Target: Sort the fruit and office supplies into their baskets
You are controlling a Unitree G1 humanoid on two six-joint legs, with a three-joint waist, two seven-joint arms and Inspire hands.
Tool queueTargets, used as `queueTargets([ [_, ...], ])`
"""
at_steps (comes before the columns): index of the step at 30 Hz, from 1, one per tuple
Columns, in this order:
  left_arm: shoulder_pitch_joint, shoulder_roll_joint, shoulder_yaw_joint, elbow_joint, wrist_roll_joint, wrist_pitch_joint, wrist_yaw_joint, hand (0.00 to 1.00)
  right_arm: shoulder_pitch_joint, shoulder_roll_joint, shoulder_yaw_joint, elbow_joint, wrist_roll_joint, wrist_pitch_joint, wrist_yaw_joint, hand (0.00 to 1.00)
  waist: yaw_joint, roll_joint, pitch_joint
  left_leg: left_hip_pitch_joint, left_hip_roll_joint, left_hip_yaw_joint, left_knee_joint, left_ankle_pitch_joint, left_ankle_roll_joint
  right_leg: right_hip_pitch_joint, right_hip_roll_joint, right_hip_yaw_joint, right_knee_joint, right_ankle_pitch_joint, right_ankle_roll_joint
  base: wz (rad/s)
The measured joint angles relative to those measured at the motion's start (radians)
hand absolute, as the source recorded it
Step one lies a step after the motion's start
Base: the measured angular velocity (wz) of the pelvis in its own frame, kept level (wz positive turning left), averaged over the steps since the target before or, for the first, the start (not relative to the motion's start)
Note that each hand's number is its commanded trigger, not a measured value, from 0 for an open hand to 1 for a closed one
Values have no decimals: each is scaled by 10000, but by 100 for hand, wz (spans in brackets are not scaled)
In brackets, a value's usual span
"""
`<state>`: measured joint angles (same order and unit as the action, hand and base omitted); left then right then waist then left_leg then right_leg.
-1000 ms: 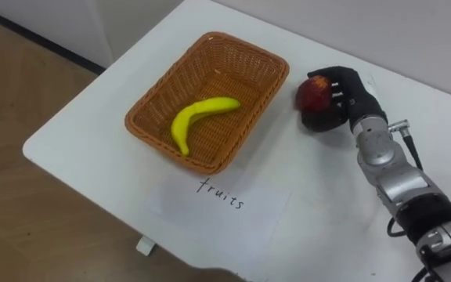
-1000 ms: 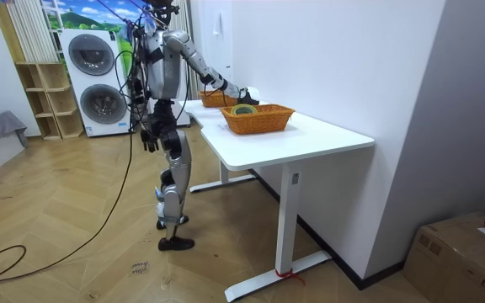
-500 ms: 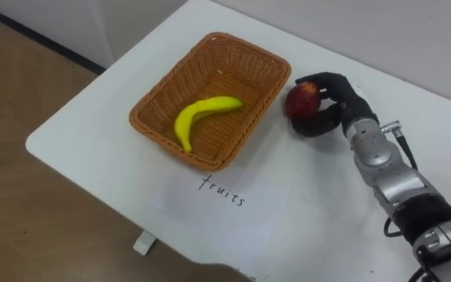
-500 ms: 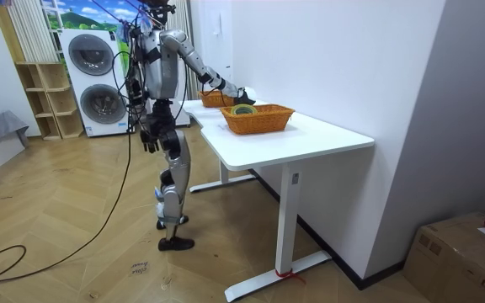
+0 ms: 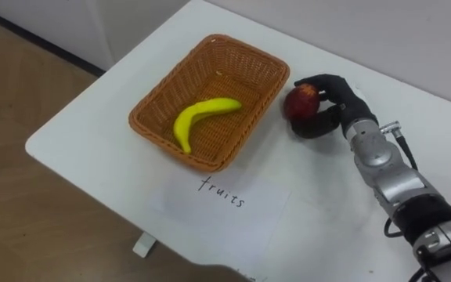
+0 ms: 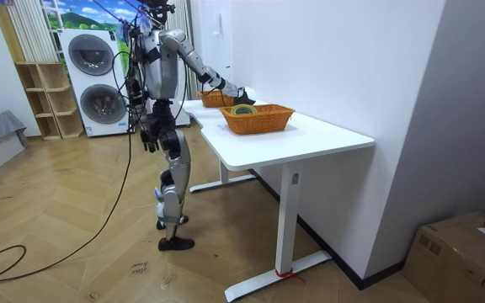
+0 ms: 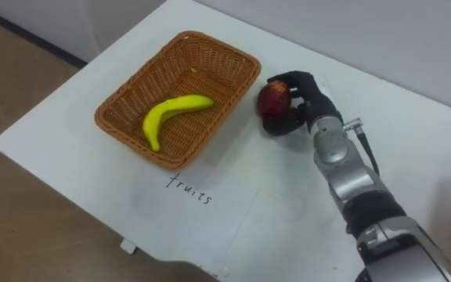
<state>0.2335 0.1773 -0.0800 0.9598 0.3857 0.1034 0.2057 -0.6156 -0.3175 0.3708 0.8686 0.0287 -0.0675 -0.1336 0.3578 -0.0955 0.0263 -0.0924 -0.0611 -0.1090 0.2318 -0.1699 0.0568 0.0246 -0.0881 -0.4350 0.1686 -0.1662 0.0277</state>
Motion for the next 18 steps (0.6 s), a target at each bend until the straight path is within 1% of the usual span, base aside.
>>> queueTargets([
  [1,36,3,10,-58,-2,1,3,0,0,-4,0,-14,-23,56,102,100,-67,-5,-21,28,-2,-5,-1,0,0,33,-1,7,-1,0,0,0],
  [2,57,2,23,-98,-2,1,2,0,0,-11,-1,-19,-76,68,161,100,-86,-7,-25,49,-2,2,-2,0,0,49,-1,25,-2,0,0,0],
  [4,138,2,42,-183,0,0,9,0,6,-11,6,-89,-224,247,406,100,-209,-1,-34,199,-4,1,-38,0,0,202,1,76,-11,0,0,0],
  [6,173,2,64,-210,29,-13,19,0,79,-34,-14,-224,-209,264,505,100,-307,4,-44,319,-5,14,-81,-1,1,283,6,184,-24,0,1,-2],
  [7,207,1,118,-263,57,-15,19,0,186,-41,-18,-411,-214,263,511,100,-369,7,-84,356,0,38,-106,-1,1,307,7,206,-22,0,1,-6],
  [8,228,-8,221,-305,120,-27,19,0,249,-40,-18,-596,-223,262,533,100,-478,18,-101,369,3,52,-106,0,1,321,6,209,-21,0,1,-4],
  [11,229,-8,376,-339,200,-41,28,0,415,-49,-29,-905,-221,258,582,100,-565,63,-128,491,17,180,-121,0,2,404,0,239,-19,0,1,-8],
  [12,259,-11,445,-351,206,-39,63,0,578,-57,-32,-1066,-224,258,599,100,-586,89,-159,623,21,209,-176,0,3,504,-6,245,-14,-1,2,-11],
  [15,271,-18,619,-365,244,-37,118,0,799,-58,-81,-1382,-265,259,615,100,-620,86,-163,921,59,277,-313,1,4,704,3,344,-15,-2,4,-11],
  [18,280,-67,787,-369,477,-32,249,0,827,-55,-239,-1428,-265,259,619,100,-669,85,-163,1132,74,338,-346,0,3,869,7,390,-17,-2,4,-5],
])
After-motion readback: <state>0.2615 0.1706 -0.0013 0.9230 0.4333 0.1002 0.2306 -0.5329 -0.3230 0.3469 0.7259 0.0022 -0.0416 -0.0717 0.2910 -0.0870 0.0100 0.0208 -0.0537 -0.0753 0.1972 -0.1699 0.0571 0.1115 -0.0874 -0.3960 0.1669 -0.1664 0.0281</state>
